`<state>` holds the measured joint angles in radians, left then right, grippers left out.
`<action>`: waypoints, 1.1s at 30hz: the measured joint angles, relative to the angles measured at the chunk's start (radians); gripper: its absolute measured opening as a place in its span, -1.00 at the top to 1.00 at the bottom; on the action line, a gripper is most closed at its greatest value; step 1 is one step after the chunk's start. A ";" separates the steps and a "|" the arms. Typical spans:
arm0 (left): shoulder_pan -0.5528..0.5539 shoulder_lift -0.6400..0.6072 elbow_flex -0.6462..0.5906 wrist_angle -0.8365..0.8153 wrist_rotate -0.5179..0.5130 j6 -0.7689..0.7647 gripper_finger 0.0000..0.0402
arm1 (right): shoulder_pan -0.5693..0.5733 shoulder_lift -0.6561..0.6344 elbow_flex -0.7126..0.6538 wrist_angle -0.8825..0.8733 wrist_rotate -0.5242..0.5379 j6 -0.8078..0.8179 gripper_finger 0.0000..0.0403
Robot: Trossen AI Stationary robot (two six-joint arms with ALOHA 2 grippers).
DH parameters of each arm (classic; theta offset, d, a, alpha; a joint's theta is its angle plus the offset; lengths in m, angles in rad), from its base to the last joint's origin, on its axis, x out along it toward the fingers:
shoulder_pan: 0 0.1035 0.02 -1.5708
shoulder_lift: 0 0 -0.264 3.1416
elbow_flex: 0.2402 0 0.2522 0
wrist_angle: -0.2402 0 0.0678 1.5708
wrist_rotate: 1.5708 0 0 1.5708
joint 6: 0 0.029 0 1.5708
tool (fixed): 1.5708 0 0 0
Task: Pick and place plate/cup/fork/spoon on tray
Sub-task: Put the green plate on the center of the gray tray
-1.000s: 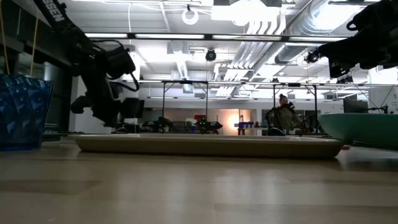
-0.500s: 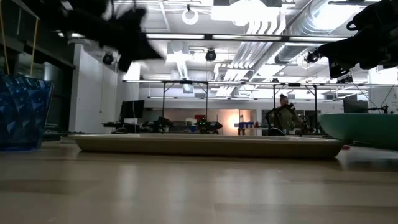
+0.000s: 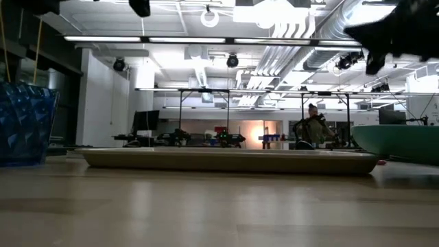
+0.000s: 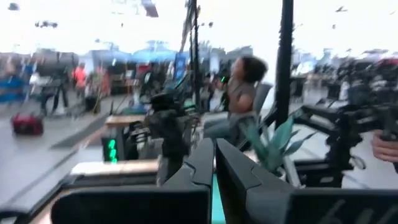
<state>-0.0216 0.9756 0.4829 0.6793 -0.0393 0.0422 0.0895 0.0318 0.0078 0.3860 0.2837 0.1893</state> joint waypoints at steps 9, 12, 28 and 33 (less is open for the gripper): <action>0.044 -0.025 -0.197 0.308 -0.002 -0.095 1.00 | 0.000 0.283 0.127 0.085 -0.012 0.019 0.92; 0.058 -0.029 -0.206 0.312 0.000 -0.161 1.00 | 0.000 0.428 0.279 -0.258 0.022 0.097 0.72; 0.060 -0.033 -0.207 0.305 0.089 -0.227 1.00 | 0.041 0.970 0.693 -1.413 -0.056 0.478 -0.06; 0.060 -0.033 -0.207 0.305 0.089 -0.226 1.00 | 0.042 1.030 0.665 -1.409 -0.056 0.435 -0.05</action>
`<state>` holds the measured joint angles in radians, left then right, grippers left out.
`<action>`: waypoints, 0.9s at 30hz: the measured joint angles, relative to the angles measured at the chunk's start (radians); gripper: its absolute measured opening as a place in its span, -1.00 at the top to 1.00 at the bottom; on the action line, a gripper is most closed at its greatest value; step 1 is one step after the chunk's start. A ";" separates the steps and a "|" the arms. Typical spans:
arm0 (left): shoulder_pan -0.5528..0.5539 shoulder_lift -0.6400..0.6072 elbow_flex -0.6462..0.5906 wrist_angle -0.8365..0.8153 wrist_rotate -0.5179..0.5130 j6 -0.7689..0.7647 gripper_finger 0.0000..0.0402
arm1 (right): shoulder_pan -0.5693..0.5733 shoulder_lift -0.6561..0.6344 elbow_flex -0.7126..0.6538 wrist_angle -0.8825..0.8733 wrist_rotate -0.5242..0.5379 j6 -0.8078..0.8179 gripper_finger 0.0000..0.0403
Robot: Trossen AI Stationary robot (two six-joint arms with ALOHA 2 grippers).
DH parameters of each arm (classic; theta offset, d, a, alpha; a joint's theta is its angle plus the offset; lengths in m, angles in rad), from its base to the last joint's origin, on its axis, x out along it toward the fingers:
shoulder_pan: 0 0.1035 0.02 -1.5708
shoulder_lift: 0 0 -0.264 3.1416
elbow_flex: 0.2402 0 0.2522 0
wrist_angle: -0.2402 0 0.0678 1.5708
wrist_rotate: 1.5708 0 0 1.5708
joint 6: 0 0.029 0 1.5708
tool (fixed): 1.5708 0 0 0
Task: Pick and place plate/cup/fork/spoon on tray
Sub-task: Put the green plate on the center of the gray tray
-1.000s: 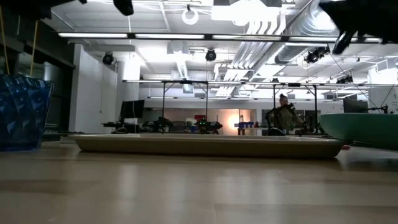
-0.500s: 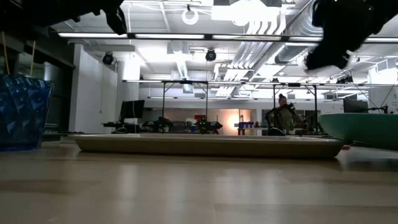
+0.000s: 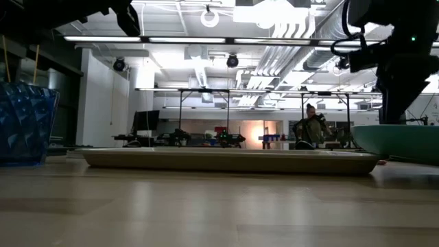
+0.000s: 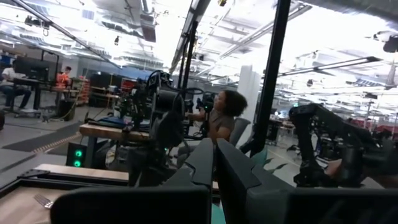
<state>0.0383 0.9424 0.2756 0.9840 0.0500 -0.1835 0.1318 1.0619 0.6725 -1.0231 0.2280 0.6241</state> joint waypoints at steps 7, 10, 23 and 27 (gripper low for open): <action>0.000 0.000 0.000 -0.003 0.000 0.002 1.00 | 0.000 0.058 -0.046 0.048 -0.030 -0.034 -0.04; 0.000 0.000 0.000 -0.005 0.000 0.003 1.00 | 0.000 0.074 -0.072 0.090 -0.032 -0.059 -0.04; 0.000 0.000 0.000 -0.014 -0.001 0.003 1.00 | -0.001 0.097 -0.126 0.120 -0.025 -0.018 0.28; 0.000 0.000 0.000 -0.013 -0.003 0.003 1.00 | -0.001 0.096 -0.131 0.113 -0.043 -0.003 0.72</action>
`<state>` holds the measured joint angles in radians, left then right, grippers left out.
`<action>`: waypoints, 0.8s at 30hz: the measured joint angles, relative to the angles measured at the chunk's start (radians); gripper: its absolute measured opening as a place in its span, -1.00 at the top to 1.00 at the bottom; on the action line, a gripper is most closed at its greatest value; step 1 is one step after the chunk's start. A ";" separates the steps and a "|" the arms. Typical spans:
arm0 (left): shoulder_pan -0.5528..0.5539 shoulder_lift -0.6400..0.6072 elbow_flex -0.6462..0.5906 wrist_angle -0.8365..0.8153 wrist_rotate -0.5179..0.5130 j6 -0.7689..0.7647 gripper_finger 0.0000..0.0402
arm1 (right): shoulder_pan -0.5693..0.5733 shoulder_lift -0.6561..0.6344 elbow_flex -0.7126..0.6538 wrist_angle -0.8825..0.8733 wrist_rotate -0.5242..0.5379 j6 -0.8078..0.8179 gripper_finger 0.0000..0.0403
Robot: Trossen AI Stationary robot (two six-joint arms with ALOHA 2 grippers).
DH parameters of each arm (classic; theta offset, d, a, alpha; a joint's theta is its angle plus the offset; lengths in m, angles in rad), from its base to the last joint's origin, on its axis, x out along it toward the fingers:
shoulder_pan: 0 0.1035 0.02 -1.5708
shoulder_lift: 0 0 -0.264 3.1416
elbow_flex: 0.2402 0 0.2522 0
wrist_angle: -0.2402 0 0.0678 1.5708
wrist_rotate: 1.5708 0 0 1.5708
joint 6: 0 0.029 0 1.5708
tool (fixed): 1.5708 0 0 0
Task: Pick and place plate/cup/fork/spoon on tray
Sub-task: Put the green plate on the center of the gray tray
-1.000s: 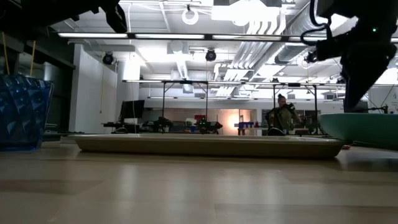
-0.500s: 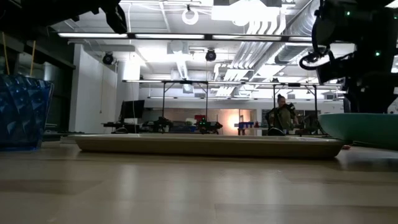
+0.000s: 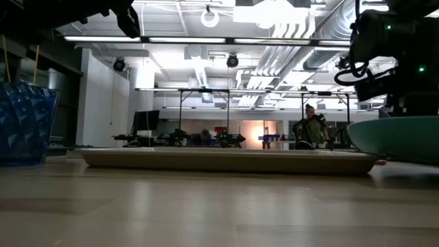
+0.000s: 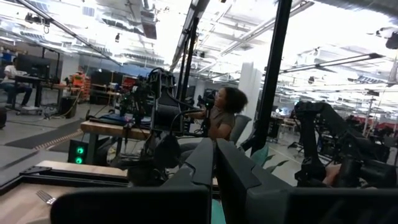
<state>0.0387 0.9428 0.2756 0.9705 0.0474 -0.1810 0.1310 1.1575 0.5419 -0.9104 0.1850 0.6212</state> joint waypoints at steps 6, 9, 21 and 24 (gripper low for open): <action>0.000 0.000 0.000 0.006 -0.010 0.000 1.00 | 0.000 -0.005 0.001 0.013 -0.019 0.028 0.88; 0.000 0.000 0.000 0.006 -0.010 0.000 1.00 | 0.000 -0.020 0.002 0.007 -0.028 0.032 0.95; 0.000 0.000 0.000 0.007 -0.010 0.000 1.00 | 0.000 -0.090 0.219 -0.114 -0.108 0.029 1.00; 0.000 0.000 0.000 0.007 -0.010 0.000 1.00 | 0.000 -0.092 0.306 -0.096 -0.087 -0.001 1.00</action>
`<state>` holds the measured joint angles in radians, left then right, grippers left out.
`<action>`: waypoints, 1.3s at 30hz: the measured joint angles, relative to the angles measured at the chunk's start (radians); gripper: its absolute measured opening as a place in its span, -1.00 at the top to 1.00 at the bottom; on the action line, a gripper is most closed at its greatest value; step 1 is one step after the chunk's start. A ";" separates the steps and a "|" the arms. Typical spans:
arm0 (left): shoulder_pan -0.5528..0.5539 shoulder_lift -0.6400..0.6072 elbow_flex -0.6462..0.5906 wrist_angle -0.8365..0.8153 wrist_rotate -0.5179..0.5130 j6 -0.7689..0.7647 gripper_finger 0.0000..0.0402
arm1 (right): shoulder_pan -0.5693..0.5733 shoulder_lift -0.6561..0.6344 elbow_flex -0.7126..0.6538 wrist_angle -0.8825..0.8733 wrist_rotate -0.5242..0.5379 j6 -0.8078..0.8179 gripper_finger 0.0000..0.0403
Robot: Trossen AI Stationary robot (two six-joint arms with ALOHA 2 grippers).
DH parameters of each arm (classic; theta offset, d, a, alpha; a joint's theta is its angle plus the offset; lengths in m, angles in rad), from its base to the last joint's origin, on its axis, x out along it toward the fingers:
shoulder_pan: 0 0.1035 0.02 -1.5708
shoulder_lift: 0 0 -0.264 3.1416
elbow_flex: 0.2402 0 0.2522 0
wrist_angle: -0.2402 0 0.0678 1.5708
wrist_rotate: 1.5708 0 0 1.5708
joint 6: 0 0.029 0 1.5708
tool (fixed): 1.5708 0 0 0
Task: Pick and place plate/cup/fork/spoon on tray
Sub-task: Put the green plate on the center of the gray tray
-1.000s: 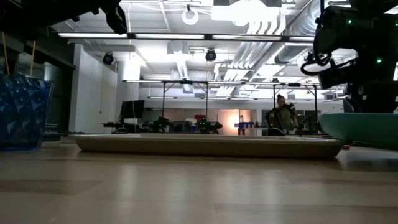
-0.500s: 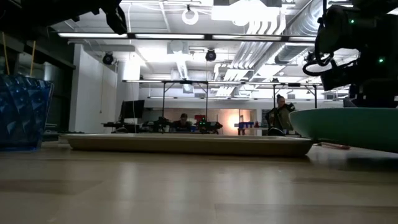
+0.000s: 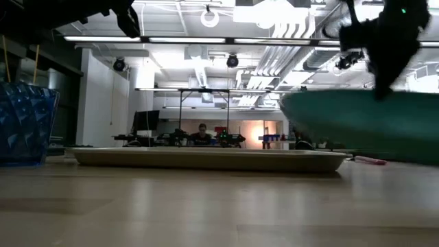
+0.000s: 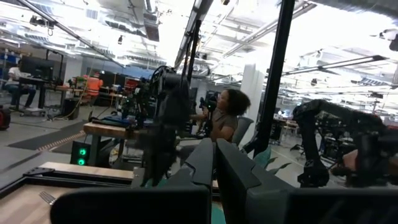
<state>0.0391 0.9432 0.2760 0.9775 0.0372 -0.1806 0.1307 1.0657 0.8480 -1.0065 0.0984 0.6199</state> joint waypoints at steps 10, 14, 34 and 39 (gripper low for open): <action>0.000 0.000 0.000 0.017 0.000 -0.002 1.00 | -0.106 0.106 0.123 0.472 0.175 -0.242 1.00; 0.000 0.000 0.000 0.017 0.000 -0.002 1.00 | -0.223 0.260 0.155 0.607 0.154 -0.242 1.00; -0.001 0.000 0.000 0.015 0.000 -0.017 1.00 | -0.549 0.748 0.367 0.521 -0.187 -0.110 1.00; -0.001 0.000 0.000 0.015 0.000 -0.027 1.00 | -0.550 0.748 0.361 0.483 -0.177 -0.074 1.00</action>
<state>0.0383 0.9432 0.2764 0.9925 0.0372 -0.2073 -0.4189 1.8141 1.2095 -0.5230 -0.0786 0.5462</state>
